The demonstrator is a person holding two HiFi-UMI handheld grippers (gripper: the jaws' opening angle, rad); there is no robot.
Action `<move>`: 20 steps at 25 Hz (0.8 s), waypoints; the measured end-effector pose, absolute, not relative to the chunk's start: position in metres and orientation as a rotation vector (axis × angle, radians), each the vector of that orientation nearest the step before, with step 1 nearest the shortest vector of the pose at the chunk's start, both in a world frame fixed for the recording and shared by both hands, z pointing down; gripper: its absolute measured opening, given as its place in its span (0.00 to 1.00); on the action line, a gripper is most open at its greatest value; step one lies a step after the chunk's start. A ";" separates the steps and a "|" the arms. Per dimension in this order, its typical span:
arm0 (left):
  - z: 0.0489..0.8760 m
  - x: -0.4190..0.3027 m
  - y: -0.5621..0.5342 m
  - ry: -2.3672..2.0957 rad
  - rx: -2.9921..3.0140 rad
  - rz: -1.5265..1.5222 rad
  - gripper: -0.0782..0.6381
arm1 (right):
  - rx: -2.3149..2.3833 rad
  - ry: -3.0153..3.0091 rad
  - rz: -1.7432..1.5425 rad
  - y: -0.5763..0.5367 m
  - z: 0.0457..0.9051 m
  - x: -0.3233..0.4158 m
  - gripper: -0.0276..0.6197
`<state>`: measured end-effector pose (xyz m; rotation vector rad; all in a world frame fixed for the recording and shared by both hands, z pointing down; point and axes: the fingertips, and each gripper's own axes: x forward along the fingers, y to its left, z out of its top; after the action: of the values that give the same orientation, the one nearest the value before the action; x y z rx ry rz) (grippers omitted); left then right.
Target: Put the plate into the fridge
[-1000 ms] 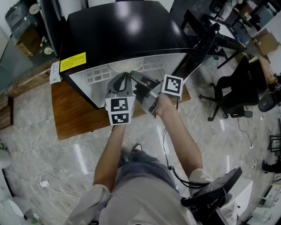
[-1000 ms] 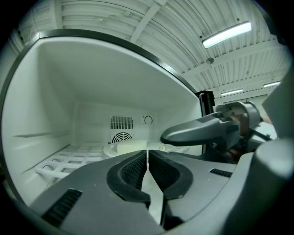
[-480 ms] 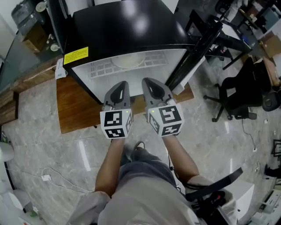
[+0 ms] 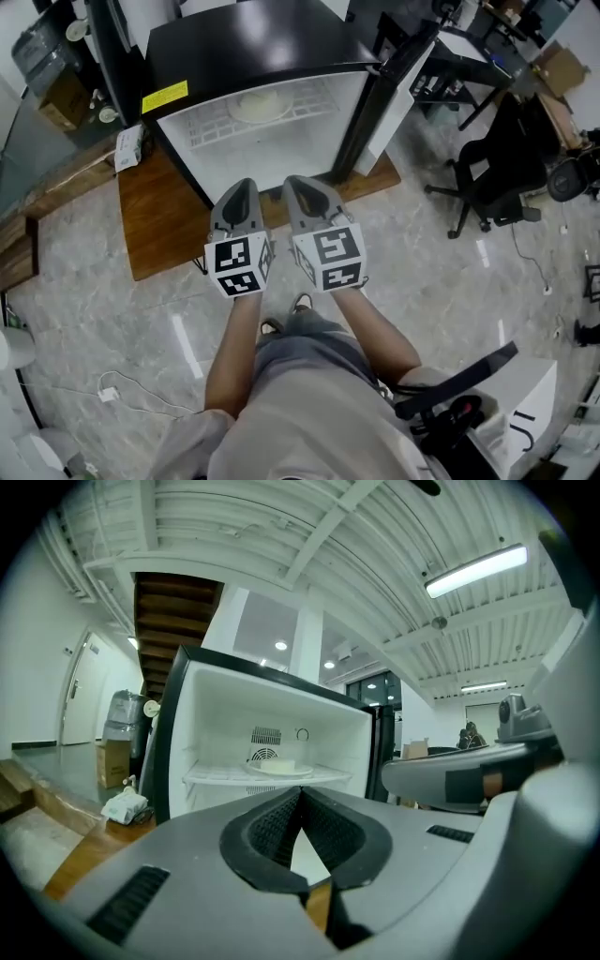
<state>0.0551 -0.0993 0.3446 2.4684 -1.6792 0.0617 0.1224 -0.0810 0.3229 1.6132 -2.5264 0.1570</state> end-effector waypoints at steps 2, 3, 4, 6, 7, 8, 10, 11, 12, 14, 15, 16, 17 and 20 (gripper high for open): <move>0.337 0.053 -0.082 -1.661 2.491 0.066 0.13 | 1.636 -2.511 0.150 -0.064 0.316 0.122 0.07; 0.334 0.051 -0.075 -1.651 2.500 0.070 0.13 | 1.643 -2.506 0.148 -0.057 0.312 0.120 0.07; 0.330 0.050 -0.070 -1.643 2.508 0.063 0.13 | 1.647 -2.501 0.147 -0.051 0.308 0.119 0.07; 0.321 0.046 -0.060 -1.640 2.527 0.039 0.13 | 1.651 -2.488 0.142 -0.039 0.304 0.115 0.07; 0.318 0.045 -0.056 -1.642 2.534 0.036 0.13 | 1.651 -2.486 0.145 -0.035 0.303 0.114 0.07; 0.317 0.044 -0.052 -1.641 2.538 0.037 0.13 | 1.650 -2.484 0.149 -0.031 0.302 0.113 0.07; 0.316 0.046 -0.046 -1.632 2.539 0.039 0.13 | 1.648 -2.480 0.144 -0.025 0.301 0.113 0.07; 0.316 0.047 -0.044 -1.629 2.537 0.038 0.13 | 1.645 -2.480 0.139 -0.022 0.300 0.114 0.07; 0.316 0.050 -0.042 -1.630 2.536 0.037 0.13 | 1.641 -2.480 0.133 -0.020 0.299 0.115 0.07; 0.313 0.055 -0.041 -1.640 2.540 0.030 0.13 | 1.631 -2.484 0.123 -0.017 0.297 0.119 0.07; 0.310 0.059 -0.040 -1.645 2.542 0.022 0.13 | 1.625 -2.487 0.120 -0.015 0.296 0.121 0.07; 0.308 0.062 -0.039 -1.650 2.542 0.013 0.13 | 1.618 -2.489 0.114 -0.013 0.294 0.124 0.07; 0.306 0.065 -0.038 -1.653 2.540 0.005 0.13 | 1.611 -2.490 0.106 -0.011 0.293 0.126 0.07; 0.302 0.072 -0.035 -1.656 2.543 0.000 0.13 | 1.609 -2.495 0.089 -0.008 0.287 0.134 0.07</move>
<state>0.0722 -0.0355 0.3020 2.5426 -1.6565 -0.0001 0.1339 -0.0077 0.2868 1.6090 -2.4953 0.0889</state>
